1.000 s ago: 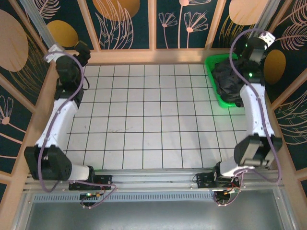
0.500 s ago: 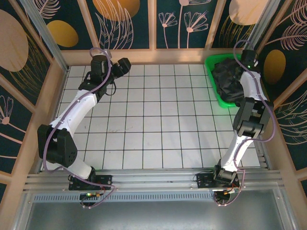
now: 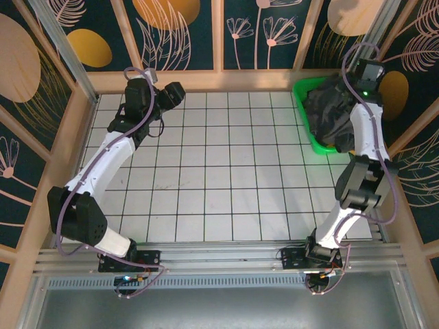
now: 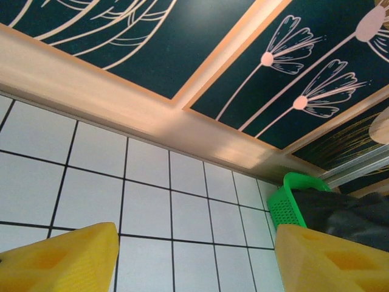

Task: Fold and stack the t-shirts

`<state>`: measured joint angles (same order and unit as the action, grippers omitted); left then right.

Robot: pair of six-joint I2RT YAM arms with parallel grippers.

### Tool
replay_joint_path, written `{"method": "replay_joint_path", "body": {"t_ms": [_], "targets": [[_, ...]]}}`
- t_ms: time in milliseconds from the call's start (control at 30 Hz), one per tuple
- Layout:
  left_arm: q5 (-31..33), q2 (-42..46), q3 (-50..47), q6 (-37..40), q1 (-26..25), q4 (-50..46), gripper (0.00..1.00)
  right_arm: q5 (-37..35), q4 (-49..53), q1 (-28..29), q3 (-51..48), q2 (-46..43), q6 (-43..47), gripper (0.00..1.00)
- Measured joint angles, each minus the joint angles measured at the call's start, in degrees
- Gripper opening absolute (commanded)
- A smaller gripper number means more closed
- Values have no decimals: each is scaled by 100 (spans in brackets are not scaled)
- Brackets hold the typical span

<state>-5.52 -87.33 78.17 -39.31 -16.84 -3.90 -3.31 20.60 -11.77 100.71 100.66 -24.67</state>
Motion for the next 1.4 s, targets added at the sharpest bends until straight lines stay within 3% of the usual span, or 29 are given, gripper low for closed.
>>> {"method": "replay_joint_path", "body": {"t_ms": [267, 433, 567, 600, 667, 700, 767, 1000, 1133, 1200, 1400], "targets": [[352, 0, -4, -42, 0, -223, 74, 48, -896, 844, 970, -780, 72, 0], [931, 33, -4, -70, 0, -588, 78, 42, -1300, 2133, 1377, -973, 420, 0], [1569, 201, -2, -96, 0, -944, 81, -17, -1480, 3442, 1073, -1043, 686, 0], [1742, 273, -2, -105, 0, -1016, 82, -7, -1504, 3825, 824, -1051, 748, 3], [2022, 422, 0, -107, 0, -1099, 83, 50, -1574, 4428, 256, -1023, 787, 37], [2168, 516, 0, -107, 0, -1137, 84, 131, -1550, 4647, 20, -955, 767, 49], [2361, 656, 17, -103, 0, -1180, 84, 363, -1414, 4957, -319, -656, 675, 62], [2308, 756, 11, -151, 0, -1561, 74, 885, -605, 4782, -662, 111, 413, 62], [1344, 673, -358, -105, -28, -1589, 62, 953, -527, 4387, -922, 76, 323, 57], [791, 463, -466, 59, -146, -1615, 61, 992, -514, 4140, -1314, 37, 229, 55], [426, -601, -511, 1008, -1823, -1882, 67, 1329, -527, 3316, -2516, 107, -240, 55]]}}
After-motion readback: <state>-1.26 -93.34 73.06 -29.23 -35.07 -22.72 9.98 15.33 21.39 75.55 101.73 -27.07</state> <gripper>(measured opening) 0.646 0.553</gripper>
